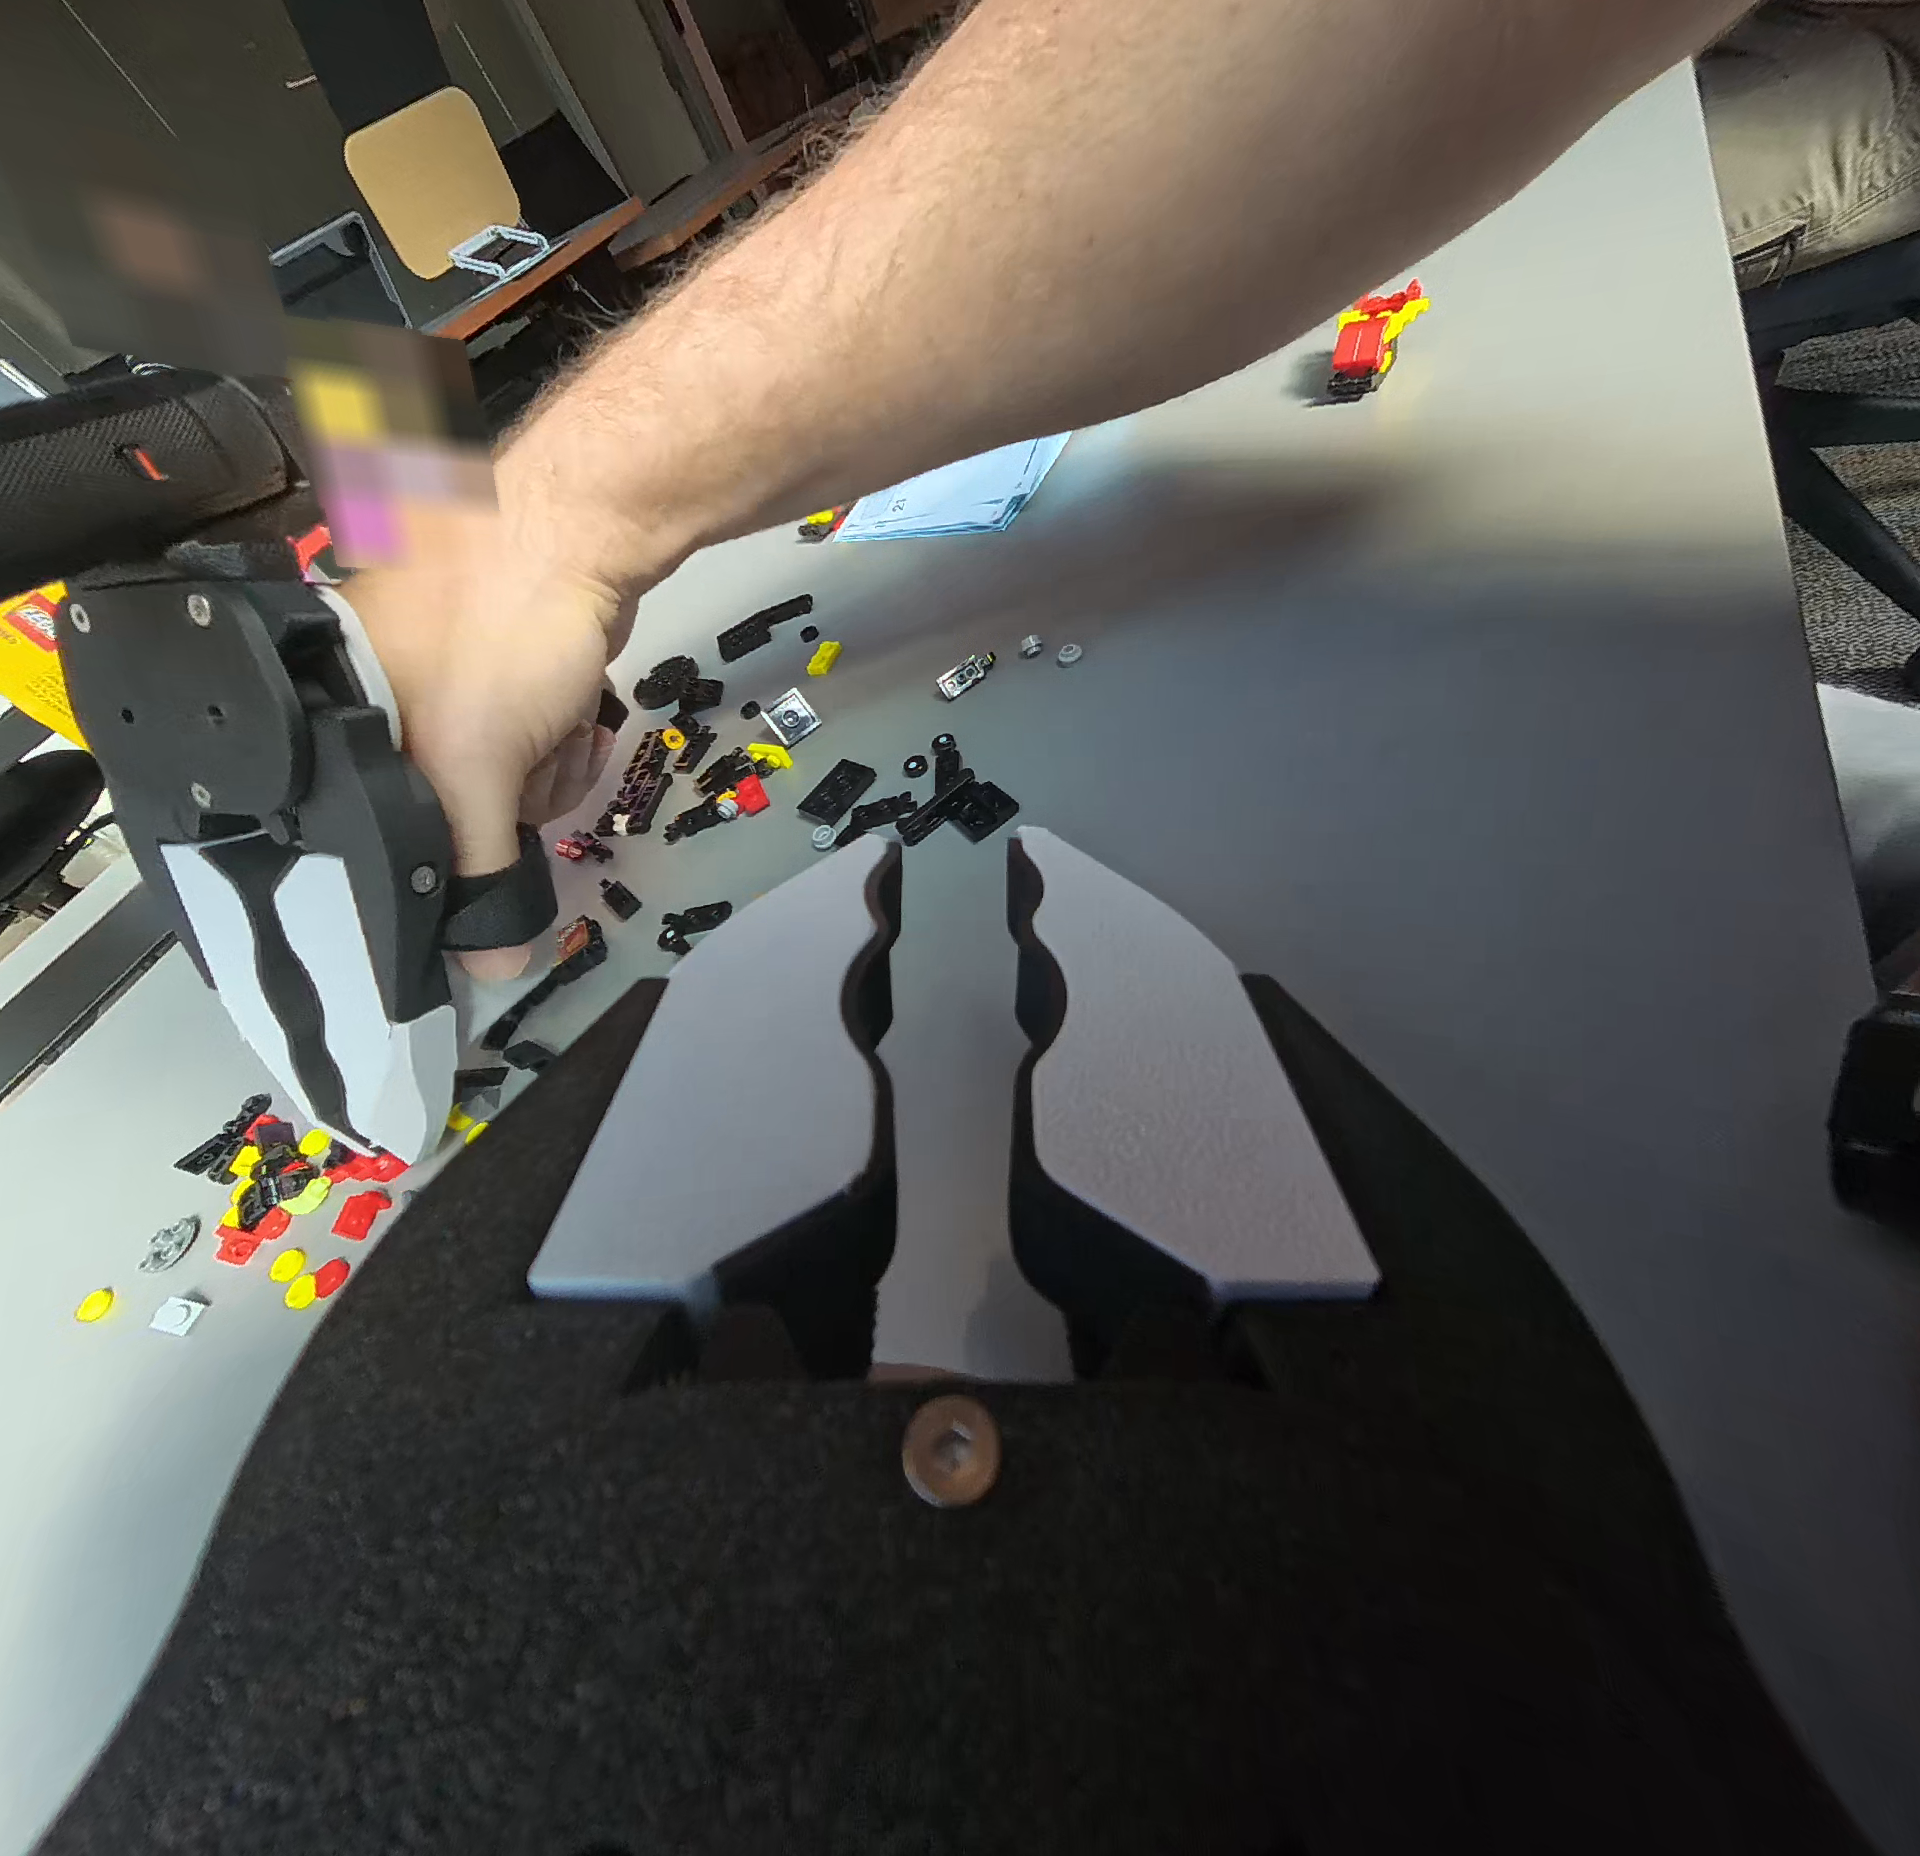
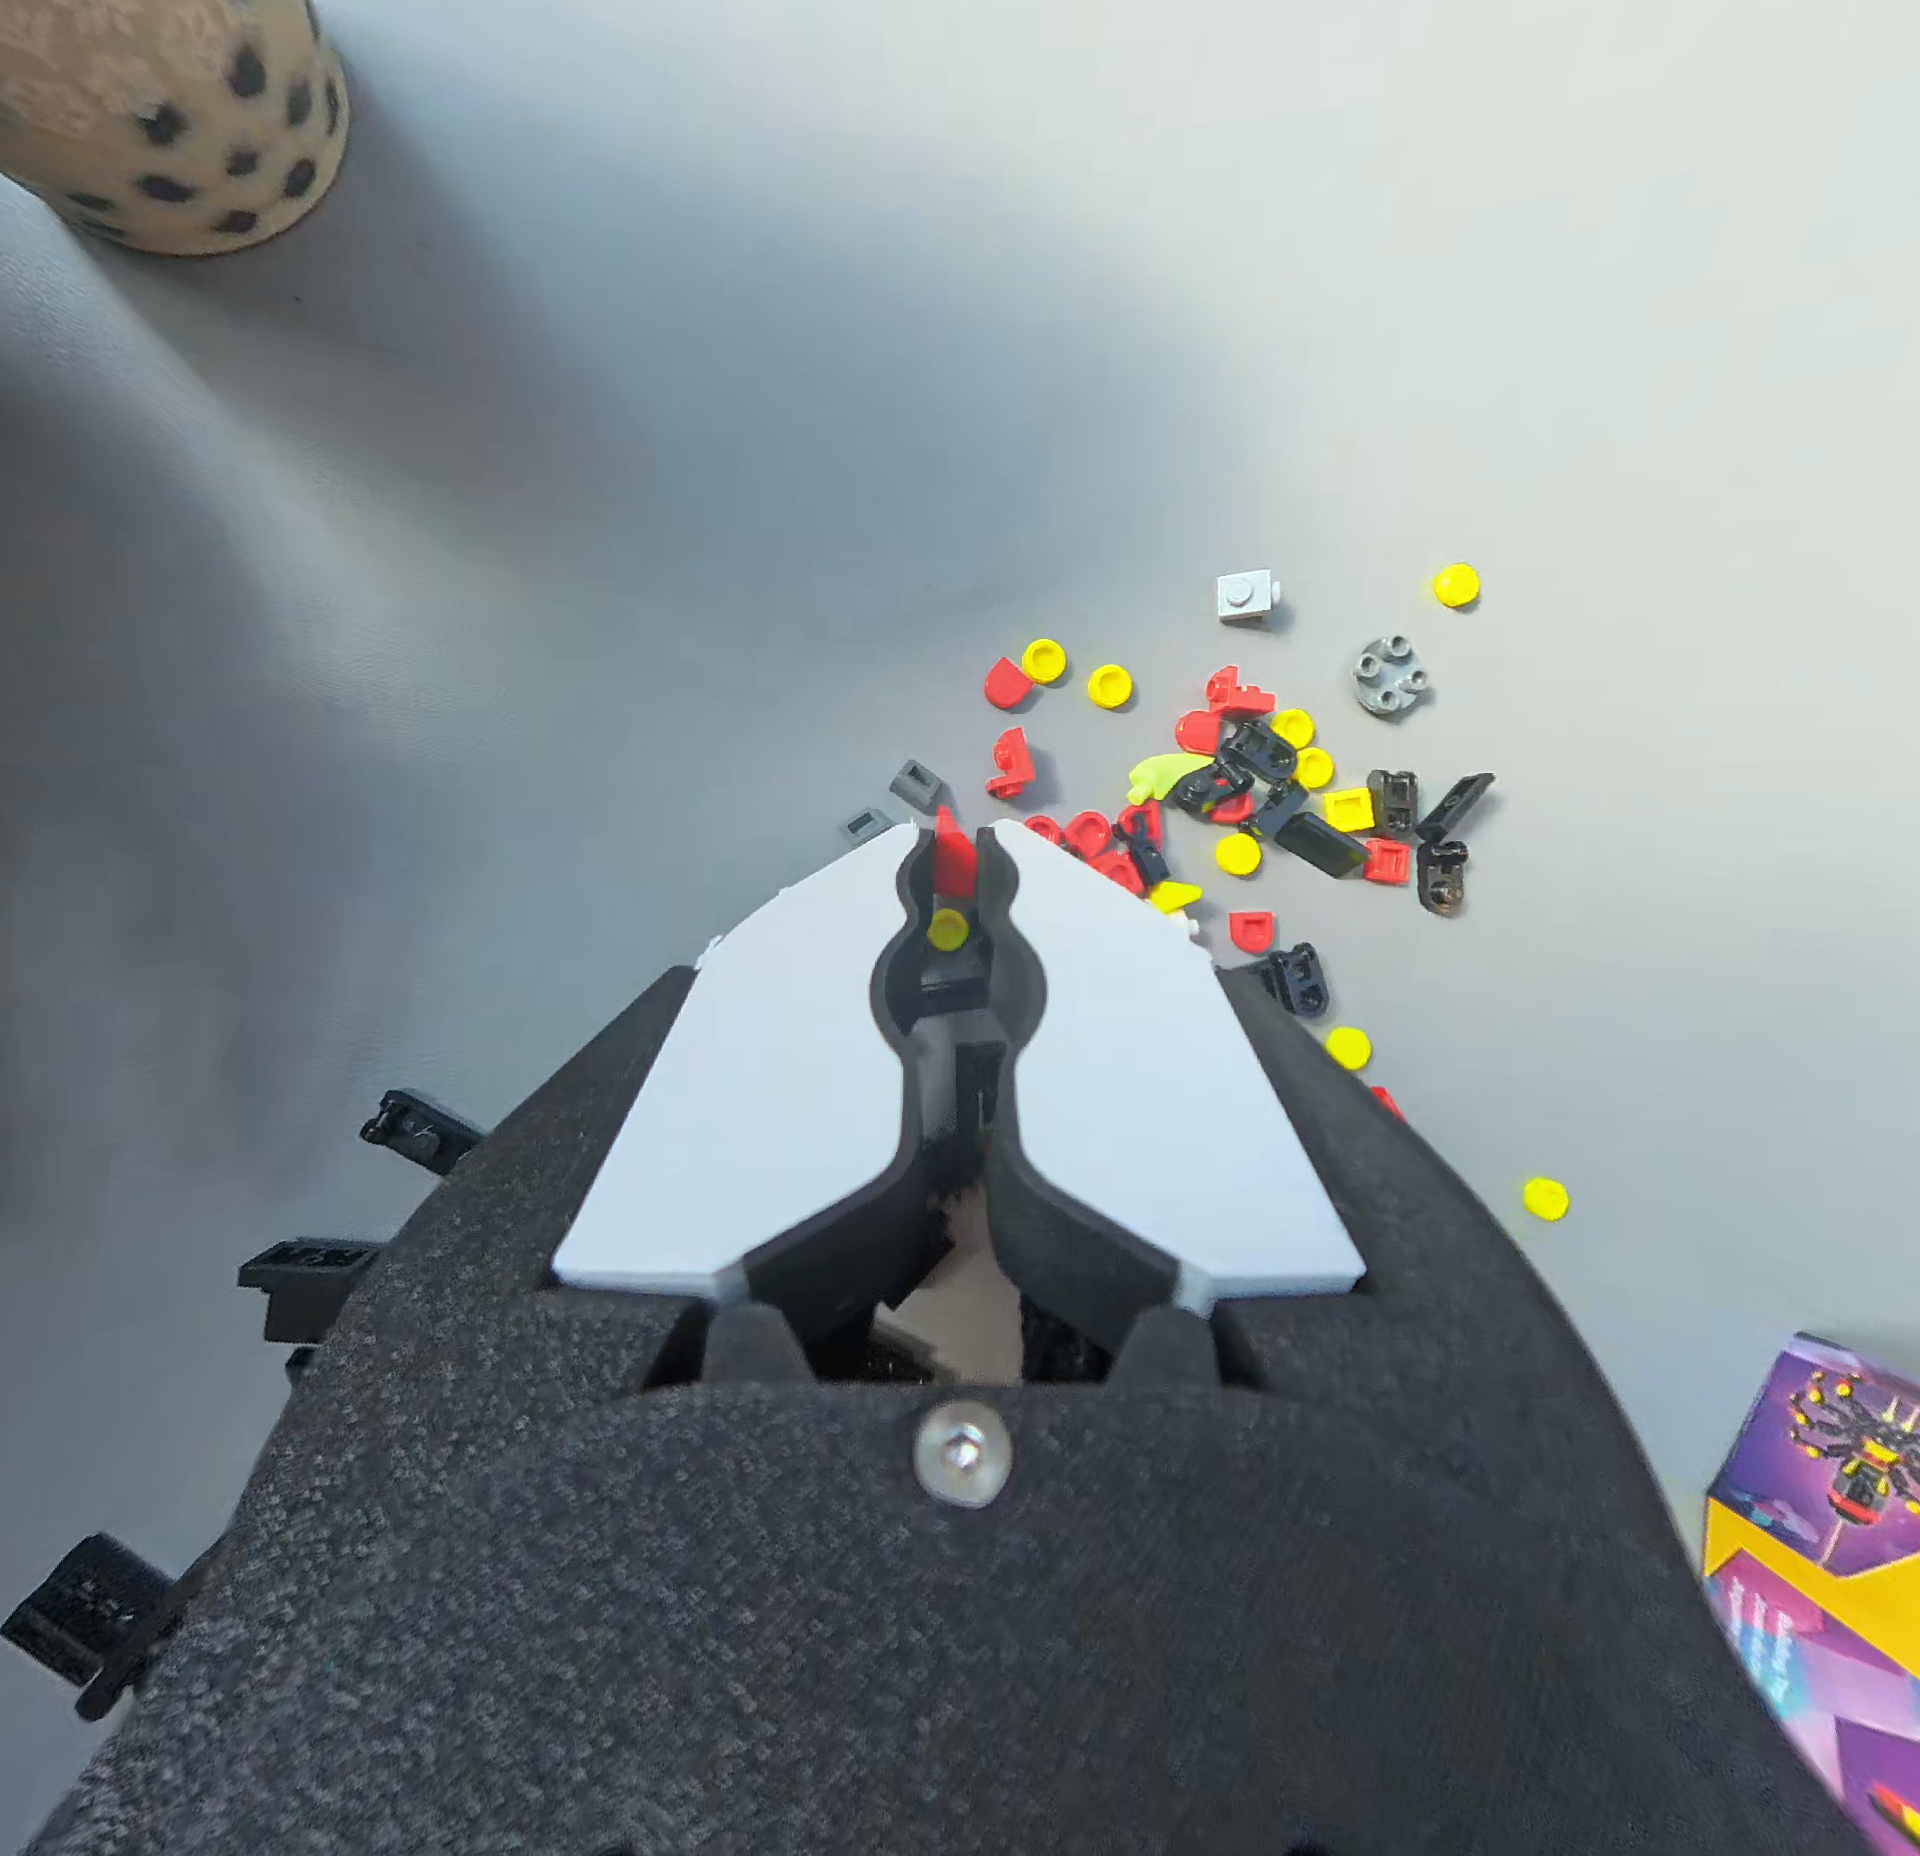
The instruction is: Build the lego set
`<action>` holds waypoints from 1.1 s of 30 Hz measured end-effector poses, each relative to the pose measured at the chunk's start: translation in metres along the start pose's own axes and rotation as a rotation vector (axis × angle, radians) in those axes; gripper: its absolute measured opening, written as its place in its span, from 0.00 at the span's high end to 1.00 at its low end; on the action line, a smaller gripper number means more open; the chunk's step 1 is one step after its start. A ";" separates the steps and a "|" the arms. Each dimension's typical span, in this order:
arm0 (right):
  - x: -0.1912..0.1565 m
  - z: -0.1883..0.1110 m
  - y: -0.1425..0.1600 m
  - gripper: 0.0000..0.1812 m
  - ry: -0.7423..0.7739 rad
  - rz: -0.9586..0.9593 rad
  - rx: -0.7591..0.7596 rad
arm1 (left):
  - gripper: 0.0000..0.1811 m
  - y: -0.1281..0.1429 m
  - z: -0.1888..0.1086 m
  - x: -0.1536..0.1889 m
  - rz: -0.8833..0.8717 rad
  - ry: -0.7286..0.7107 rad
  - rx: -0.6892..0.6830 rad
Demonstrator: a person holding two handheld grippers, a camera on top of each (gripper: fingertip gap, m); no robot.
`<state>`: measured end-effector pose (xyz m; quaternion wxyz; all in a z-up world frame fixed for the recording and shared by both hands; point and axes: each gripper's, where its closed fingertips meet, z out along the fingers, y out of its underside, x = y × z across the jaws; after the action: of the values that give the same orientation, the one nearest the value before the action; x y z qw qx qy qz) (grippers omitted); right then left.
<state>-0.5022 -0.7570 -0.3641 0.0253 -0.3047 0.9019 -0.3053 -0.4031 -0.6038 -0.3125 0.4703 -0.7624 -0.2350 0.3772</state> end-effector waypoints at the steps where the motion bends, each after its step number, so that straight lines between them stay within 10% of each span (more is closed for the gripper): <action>1: -0.002 -0.008 -0.001 0.96 0.016 0.008 0.010 | 0.90 0.000 0.000 0.000 0.000 -0.001 0.000; 5: -0.035 -0.076 0.020 0.96 0.103 0.092 0.021 | 0.89 0.000 0.001 0.000 0.003 -0.002 -0.004; 9: -0.122 -0.143 0.102 0.96 0.133 0.358 -0.108 | 0.89 0.001 0.002 0.002 0.016 0.005 -0.010; 16: -0.194 -0.155 0.192 0.96 0.193 0.622 -0.221 | 0.89 0.003 0.006 0.007 0.055 0.015 -0.030; 20: -0.163 -0.167 0.174 0.86 0.245 0.561 -0.165 | 0.89 0.002 0.006 0.007 0.064 0.011 -0.029; 25: -0.062 -0.161 0.075 0.88 0.318 0.312 0.041 | 0.89 0.002 0.006 0.007 0.071 0.005 -0.026; 33: 0.035 -0.043 0.057 0.96 0.131 0.190 -0.122 | 0.89 0.006 0.008 0.008 0.109 -0.002 -0.055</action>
<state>-0.5709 -0.7174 -0.3562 -0.0233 -0.1983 0.9433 -0.2652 -0.4050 -0.5963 -0.3229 0.4277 -0.7863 -0.2041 0.3964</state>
